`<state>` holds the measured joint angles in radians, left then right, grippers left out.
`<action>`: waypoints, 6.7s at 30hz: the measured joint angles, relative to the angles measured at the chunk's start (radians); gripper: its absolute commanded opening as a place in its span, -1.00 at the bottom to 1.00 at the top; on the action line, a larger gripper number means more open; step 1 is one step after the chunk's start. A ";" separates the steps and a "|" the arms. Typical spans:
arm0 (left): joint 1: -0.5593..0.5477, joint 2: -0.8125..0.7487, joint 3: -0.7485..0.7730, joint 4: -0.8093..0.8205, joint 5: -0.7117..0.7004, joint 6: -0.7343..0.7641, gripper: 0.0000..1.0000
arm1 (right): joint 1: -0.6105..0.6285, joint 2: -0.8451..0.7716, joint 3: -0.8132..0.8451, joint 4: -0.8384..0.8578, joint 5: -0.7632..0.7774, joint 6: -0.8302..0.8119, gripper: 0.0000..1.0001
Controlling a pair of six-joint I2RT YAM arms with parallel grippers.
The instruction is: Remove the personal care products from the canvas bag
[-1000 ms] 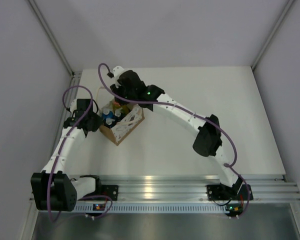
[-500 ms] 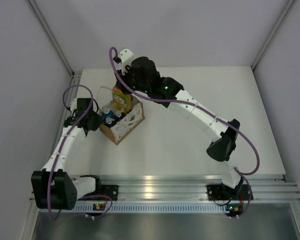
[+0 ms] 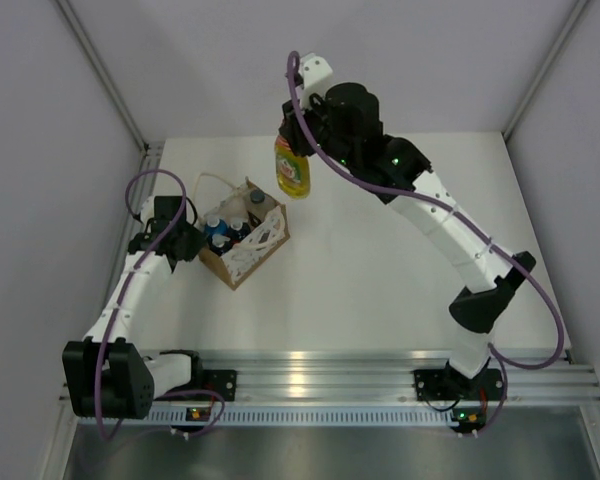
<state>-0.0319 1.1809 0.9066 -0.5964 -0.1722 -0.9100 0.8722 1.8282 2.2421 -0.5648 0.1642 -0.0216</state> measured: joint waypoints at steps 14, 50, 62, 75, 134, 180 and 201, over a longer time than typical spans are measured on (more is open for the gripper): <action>0.000 -0.008 -0.002 -0.001 0.000 0.000 -1.00 | -0.239 -0.080 -0.423 0.073 0.021 0.066 -1.00; 0.000 -0.034 -0.022 0.006 0.000 0.029 -1.00 | -0.221 -0.206 -0.632 0.341 -0.169 0.082 0.56; 0.000 -0.034 -0.019 -0.002 -0.004 0.072 -1.00 | 0.076 0.023 -0.332 0.163 -0.365 -0.043 0.33; 0.000 -0.032 -0.018 -0.003 0.000 0.086 -1.00 | 0.078 0.259 -0.188 0.063 -0.355 -0.066 0.15; 0.000 -0.005 0.016 -0.028 0.014 0.119 -1.00 | 0.074 0.390 -0.061 -0.008 -0.290 -0.080 -1.00; 0.000 -0.005 0.016 -0.030 0.009 0.103 -1.00 | -0.140 -0.100 -0.149 -0.111 -0.206 -0.021 -1.00; 0.000 -0.027 0.000 -0.032 0.015 0.093 -1.00 | -0.175 -0.150 -0.704 0.109 -0.219 0.007 -1.00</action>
<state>-0.0315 1.1538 0.9066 -0.6289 -0.1570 -0.8173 0.6968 1.6783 1.5379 -0.4557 -0.0547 -0.0147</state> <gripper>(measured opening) 0.023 0.181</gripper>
